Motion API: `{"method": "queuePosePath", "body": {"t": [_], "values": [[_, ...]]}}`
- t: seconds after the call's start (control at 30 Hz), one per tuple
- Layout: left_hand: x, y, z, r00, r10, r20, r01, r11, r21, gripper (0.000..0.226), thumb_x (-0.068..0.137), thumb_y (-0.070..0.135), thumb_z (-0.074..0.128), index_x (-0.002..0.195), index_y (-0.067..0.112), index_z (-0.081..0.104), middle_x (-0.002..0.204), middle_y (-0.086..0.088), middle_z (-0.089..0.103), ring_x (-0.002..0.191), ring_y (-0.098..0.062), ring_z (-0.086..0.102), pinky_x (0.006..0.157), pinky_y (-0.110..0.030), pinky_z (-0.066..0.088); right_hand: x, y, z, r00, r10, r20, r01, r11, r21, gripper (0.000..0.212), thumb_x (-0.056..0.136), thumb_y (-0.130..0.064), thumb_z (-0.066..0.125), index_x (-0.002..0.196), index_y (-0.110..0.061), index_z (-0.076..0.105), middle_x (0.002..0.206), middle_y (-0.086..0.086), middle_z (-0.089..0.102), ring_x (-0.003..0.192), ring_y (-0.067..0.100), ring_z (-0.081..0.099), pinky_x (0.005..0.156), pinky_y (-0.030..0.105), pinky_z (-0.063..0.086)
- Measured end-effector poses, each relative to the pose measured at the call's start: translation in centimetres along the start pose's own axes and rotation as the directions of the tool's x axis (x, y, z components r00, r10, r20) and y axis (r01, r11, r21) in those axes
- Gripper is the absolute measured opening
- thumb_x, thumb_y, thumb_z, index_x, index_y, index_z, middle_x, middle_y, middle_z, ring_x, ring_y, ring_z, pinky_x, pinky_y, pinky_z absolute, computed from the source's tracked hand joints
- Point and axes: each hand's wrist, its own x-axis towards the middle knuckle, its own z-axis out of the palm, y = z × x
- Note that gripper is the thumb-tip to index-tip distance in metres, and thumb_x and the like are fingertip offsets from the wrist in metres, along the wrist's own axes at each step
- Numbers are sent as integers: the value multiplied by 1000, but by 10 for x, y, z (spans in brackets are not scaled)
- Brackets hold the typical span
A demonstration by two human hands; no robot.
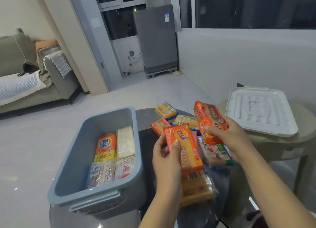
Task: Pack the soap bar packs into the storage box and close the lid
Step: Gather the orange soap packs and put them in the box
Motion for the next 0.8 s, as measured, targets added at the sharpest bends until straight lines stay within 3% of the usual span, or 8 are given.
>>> {"method": "queuePosePath", "body": {"t": [0.17, 0.3, 0.37, 0.47, 0.63, 0.7, 0.8], "values": [[-19, 24, 3, 992, 102, 70, -98, 993, -59, 38, 84, 26, 68, 117, 40, 55, 103, 1, 71, 87, -15, 74, 65, -36, 62, -18, -21, -3, 992, -71, 101, 57, 989, 134, 75, 47, -46, 81, 114, -27, 55, 102, 2, 71, 84, 24, 72, 74, 44, 58], [-26, 52, -1, 978, 187, 90, -177, 978, -107, 33, 84, 23, 67, 108, 44, 59, 96, 4, 74, 88, -18, 74, 66, -44, 61, -24, -32, 6, 976, -121, 181, 57, 945, 323, 72, 45, -33, 89, 111, -25, 60, 100, 7, 74, 86, 29, 72, 76, 44, 56], [-25, 67, -7, 975, 205, 91, -194, 975, -109, 31, 84, 23, 67, 103, 46, 59, 93, 5, 75, 85, -18, 74, 62, -41, 61, -27, -36, 14, 966, -144, 215, 54, 925, 377, 71, 46, -33, 87, 111, -23, 60, 101, 7, 74, 88, 27, 72, 72, 39, 57], [-18, 85, -23, 974, 219, 67, -212, 973, -94, 33, 84, 23, 67, 111, 40, 57, 96, 0, 75, 84, -21, 74, 63, -44, 61, -32, -40, 28, 946, -167, 276, 31, 899, 436, 62, 48, -33, 88, 104, -26, 63, 99, 3, 75, 87, 24, 72, 62, 28, 57], [8, 114, -65, 980, 197, 24, -193, 976, -105, 37, 87, 17, 63, 121, 25, 52, 84, 1, 76, 72, -19, 75, 62, -50, 60, -35, -43, 55, 929, -169, 330, -18, 869, 495, 52, 55, -32, 80, 103, -24, 63, 97, 2, 76, 87, 22, 72, 63, 27, 58], [22, 121, -83, 986, 169, -11, -169, 984, -47, 38, 88, 17, 62, 124, 22, 50, 93, -2, 74, 72, -19, 75, 57, -44, 60, -37, -45, 68, 925, -157, 346, -43, 862, 505, 51, 56, -31, 77, 105, -23, 62, 99, 3, 75, 88, 21, 72, 64, 27, 58], [45, 121, -106, 997, 45, -55, -42, 997, 62, 43, 90, 17, 60, 131, 16, 47, 113, -9, 67, 83, -24, 72, 69, -47, 60, -39, -45, 90, 918, -161, 362, -53, 856, 514, 53, 58, -30, 74, 109, -21, 61, 98, 1, 75, 87, 17, 72, 62, 23, 57]]}}
